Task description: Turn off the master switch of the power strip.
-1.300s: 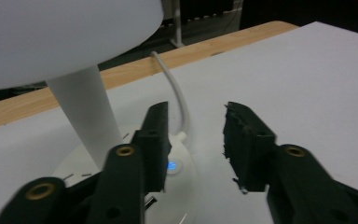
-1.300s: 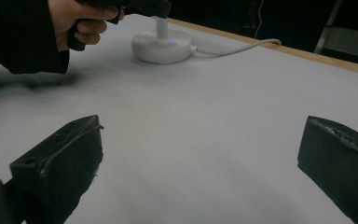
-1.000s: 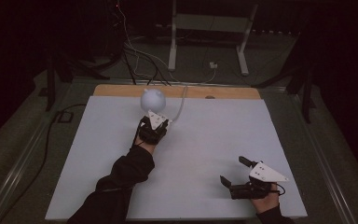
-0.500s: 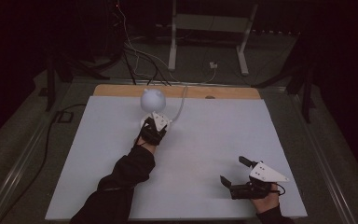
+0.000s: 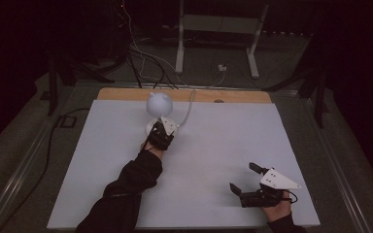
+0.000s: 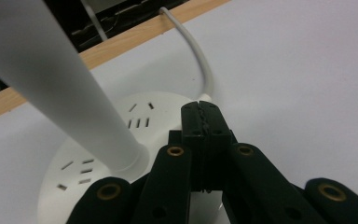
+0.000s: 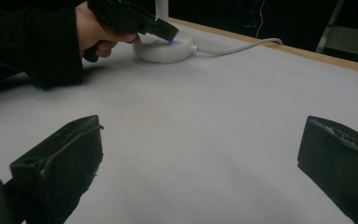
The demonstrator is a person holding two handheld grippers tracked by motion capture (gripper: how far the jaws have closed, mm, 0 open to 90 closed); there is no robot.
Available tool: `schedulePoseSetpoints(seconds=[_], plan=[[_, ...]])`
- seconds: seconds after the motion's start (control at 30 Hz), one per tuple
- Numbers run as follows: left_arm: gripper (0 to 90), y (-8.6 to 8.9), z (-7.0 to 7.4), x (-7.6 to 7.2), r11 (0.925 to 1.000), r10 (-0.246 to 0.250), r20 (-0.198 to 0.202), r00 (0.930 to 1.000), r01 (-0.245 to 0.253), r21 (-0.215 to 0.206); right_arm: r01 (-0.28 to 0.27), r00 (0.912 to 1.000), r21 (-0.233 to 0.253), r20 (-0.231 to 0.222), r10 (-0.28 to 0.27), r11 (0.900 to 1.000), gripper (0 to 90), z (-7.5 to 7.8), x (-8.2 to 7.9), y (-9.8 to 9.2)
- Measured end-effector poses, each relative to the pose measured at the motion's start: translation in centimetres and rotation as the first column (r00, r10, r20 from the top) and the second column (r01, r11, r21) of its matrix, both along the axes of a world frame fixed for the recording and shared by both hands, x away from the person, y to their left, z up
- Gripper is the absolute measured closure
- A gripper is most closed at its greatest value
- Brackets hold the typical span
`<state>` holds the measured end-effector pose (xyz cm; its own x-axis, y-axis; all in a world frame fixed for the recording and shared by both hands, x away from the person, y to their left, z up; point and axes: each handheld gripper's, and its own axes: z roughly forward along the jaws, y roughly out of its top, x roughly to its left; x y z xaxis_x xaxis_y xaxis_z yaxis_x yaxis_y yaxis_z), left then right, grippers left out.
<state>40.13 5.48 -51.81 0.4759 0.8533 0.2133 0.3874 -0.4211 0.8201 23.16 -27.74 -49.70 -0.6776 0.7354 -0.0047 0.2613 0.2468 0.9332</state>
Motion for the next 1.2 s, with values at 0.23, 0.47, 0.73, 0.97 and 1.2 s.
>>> schedulePoseSetpoints(seconds=[0.23, 0.47, 0.73, 0.97, 1.2], plan=[[90.0, 0.04, -0.21, -0.03, 1.0, 0.008, 0.002, 1.0, -0.008, -0.003, 0.0, 1.0, 0.001, 0.001, 0.0, 1.0, 0.0, 0.04, -0.03, -0.04], [90.0, -0.01, -0.21, 0.09, 0.9999, 0.014, 0.003, 0.9999, -0.014, 0.002, -0.001, 1.0, -0.002, 0.0, 0.001, 1.0, 0.0, 0.04, -0.07, 0.01], [90.0, -0.19, -0.12, 0.14, 0.9997, 0.002, 0.0, 1.0, -0.002, 0.023, -0.004, 1.0, -0.002, -0.002, 0.004, 1.0, 0.0, 0.02, -0.05, 0.05], [90.0, -0.19, -0.17, 0.3, 0.9995, -0.007, -0.014, 0.9999, 0.007, 0.031, -0.005, 1.0, -0.002, -0.002, 0.005, 1.0, 0.0, 0.01, -0.05, 0.05], [90.0, -0.42, -0.18, 0.4, 0.9981, -0.015, -0.007, 0.9999, 0.015, 0.06, -0.008, 1.0, -0.004, -0.001, 0.008, 1.0, 0.0, 0.02, -0.08, 0.09]])
